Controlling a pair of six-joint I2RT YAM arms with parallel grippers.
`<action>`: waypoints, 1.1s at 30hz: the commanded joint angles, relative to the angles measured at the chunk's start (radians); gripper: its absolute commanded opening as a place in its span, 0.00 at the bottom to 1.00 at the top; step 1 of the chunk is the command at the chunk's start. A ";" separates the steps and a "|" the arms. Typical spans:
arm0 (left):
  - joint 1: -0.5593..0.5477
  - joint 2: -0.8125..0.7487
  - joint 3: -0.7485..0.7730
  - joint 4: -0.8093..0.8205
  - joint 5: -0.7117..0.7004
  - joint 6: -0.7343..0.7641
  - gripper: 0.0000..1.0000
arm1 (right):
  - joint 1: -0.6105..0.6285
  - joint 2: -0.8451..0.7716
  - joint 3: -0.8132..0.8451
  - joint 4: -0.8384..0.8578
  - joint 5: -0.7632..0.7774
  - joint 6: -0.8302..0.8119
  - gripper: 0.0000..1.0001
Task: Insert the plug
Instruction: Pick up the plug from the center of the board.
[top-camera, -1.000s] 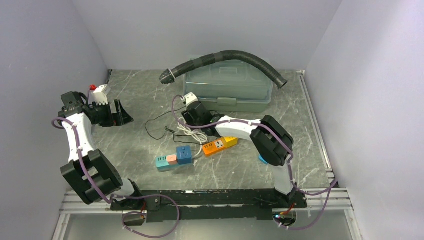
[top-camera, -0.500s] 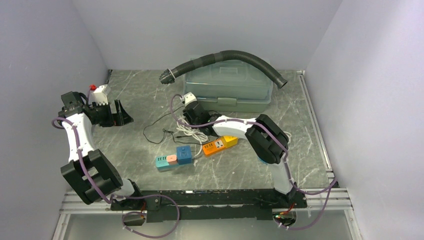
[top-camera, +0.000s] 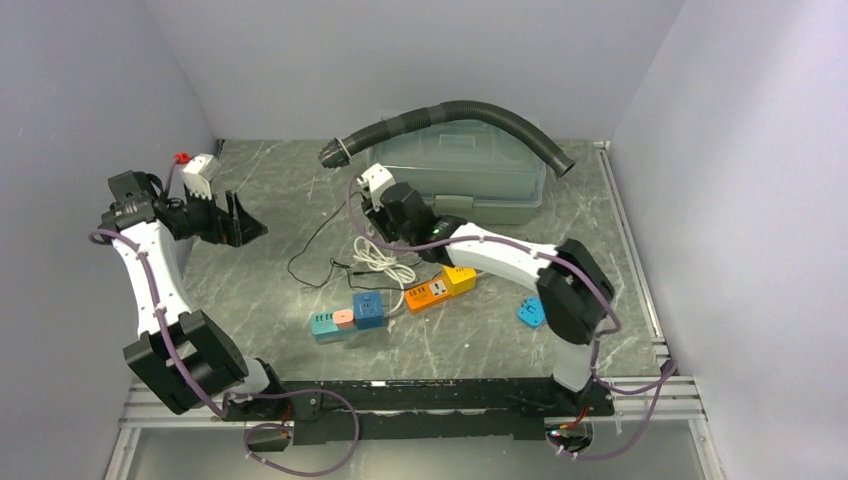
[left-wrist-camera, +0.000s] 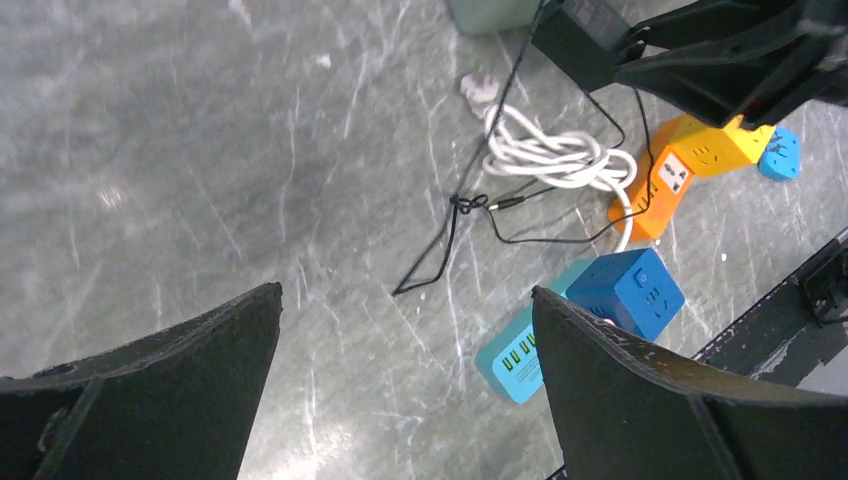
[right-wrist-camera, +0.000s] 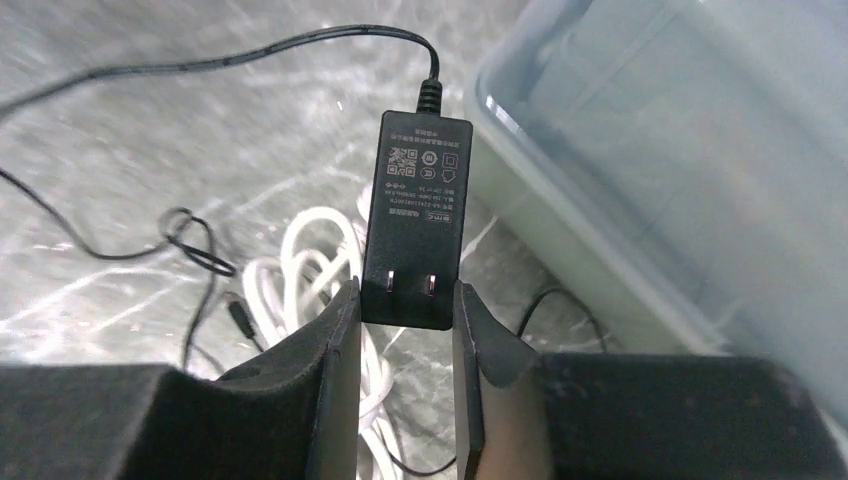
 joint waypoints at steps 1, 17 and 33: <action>-0.003 -0.042 0.119 -0.146 0.163 0.196 1.00 | 0.000 -0.170 0.054 -0.009 -0.109 -0.107 0.00; -0.097 -0.233 0.336 -0.465 0.368 0.692 1.00 | 0.051 -0.290 0.284 -0.465 -0.702 -0.309 0.00; -0.377 -0.302 0.097 -0.585 0.227 0.762 0.96 | 0.135 -0.141 0.447 -0.615 -0.747 -0.381 0.00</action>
